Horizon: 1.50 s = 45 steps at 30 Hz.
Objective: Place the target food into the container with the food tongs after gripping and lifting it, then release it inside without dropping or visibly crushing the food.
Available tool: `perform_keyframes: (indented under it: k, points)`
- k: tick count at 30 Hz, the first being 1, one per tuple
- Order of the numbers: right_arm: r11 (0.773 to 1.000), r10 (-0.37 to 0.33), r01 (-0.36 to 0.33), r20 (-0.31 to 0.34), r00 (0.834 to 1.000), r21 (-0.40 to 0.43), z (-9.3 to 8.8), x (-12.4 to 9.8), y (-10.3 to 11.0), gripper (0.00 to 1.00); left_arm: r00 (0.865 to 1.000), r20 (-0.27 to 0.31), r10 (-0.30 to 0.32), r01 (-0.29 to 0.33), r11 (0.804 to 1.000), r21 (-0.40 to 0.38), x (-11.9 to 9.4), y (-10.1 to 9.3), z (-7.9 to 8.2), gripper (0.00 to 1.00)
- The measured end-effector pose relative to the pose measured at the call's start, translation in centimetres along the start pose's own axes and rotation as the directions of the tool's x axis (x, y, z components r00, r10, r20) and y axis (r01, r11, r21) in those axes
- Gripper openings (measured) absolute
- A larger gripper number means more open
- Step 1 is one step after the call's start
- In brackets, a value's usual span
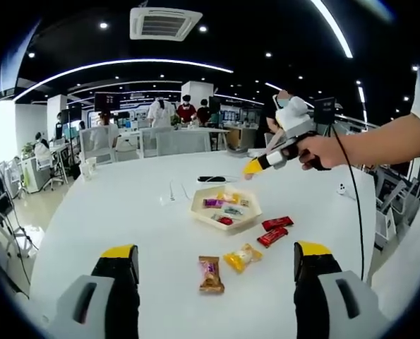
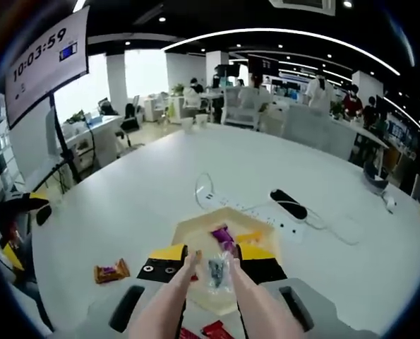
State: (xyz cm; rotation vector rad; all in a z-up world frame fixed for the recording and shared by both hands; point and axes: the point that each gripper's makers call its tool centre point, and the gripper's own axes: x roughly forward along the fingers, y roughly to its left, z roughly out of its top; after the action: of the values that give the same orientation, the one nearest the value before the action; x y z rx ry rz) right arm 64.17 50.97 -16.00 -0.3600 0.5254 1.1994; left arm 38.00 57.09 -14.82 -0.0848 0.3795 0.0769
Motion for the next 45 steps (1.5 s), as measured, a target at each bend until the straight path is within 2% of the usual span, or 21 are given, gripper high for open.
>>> perform_keyframes:
  k: [5, 8, 13, 15, 18, 24, 30, 33, 35, 36, 38, 40, 45]
  points:
    - [1.0, -0.003, 0.003, 0.012, 1.0, -0.012, -0.5, -2.5, 0.2, 0.27, 1.0, 0.01, -0.019, 0.019, 1.0, -0.002, 0.7, -0.9, 0.2, 0.92]
    - [1.0, -0.013, 0.013, 0.026, 1.0, 0.002, -1.3, -4.6, 0.0, 0.27, 0.999, 0.022, -0.035, 0.035, 0.999, 0.009, 1.4, -2.0, 0.8, 0.92]
    - [1.0, -0.019, 0.018, 0.058, 0.998, 0.018, -1.7, -6.5, -0.4, 0.27, 0.999, 0.027, -0.043, 0.042, 0.999, 0.032, 2.1, -3.5, 2.0, 0.92]
    - [1.0, -0.012, 0.01, 0.065, 0.998, 0.03, -2.2, -7.1, -0.7, 0.27, 0.999, 0.016, -0.034, 0.033, 0.998, 0.049, 2.4, -3.8, 2.3, 0.92]
    - [1.0, 0.002, -0.003, 0.064, 0.998, 0.005, -3.0, -7.9, -0.3, 0.27, 0.999, 0.023, -0.022, 0.021, 0.999, 0.044, 2.6, -4.8, 3.2, 0.92]
    - [1.0, 0.017, -0.017, 0.08, 0.997, -0.004, -4.4, -9.5, -0.3, 0.27, 1.0, 0.001, -0.01, 0.01, 0.998, 0.056, 3.2, -6.4, 3.4, 0.92]
    - [0.999, 0.051, -0.05, 0.088, 0.995, -0.016, -6.5, -11.4, 0.8, 0.28, 0.999, 0.006, 0.036, -0.037, 0.997, 0.061, 2.7, -6.9, 4.3, 0.92]
    - [0.998, 0.065, -0.065, 0.089, 0.994, -0.009, -7.5, -11.9, 0.9, 0.28, 0.998, 0.006, 0.056, -0.056, 0.996, 0.066, 2.4, -7.1, 4.4, 0.92]
    - [0.994, 0.108, -0.109, 0.072, 0.992, 0.007, -9.0, -12.4, 1.4, 0.28, 0.997, 0.007, 0.082, -0.082, 0.994, 0.066, 2.2, -7.4, 4.4, 0.92]
    - [0.995, 0.102, -0.102, 0.068, 0.992, -0.006, -9.5, -12.5, 1.3, 0.28, 0.996, 0.007, 0.09, -0.091, 0.994, 0.065, 2.1, -7.6, 4.3, 0.91]
    - [0.994, 0.113, -0.113, 0.073, 0.991, -0.009, -10.6, -13.0, 1.4, 0.28, 0.995, -0.006, 0.1, -0.1, 0.994, 0.051, 1.9, -8.5, 3.9, 0.91]
    - [0.987, 0.154, -0.156, 0.064, 0.986, 0.031, -11.4, -13.3, 2.0, 0.28, 0.995, -0.015, 0.097, -0.097, 0.994, 0.045, 1.8, -9.5, 3.6, 0.92]
    - [0.984, 0.179, -0.18, 0.072, 0.981, 0.011, -13.1, -14.1, 2.5, 0.28, 0.993, -0.026, 0.112, -0.111, 0.993, 0.027, 1.6, -11.1, 2.5, 0.92]
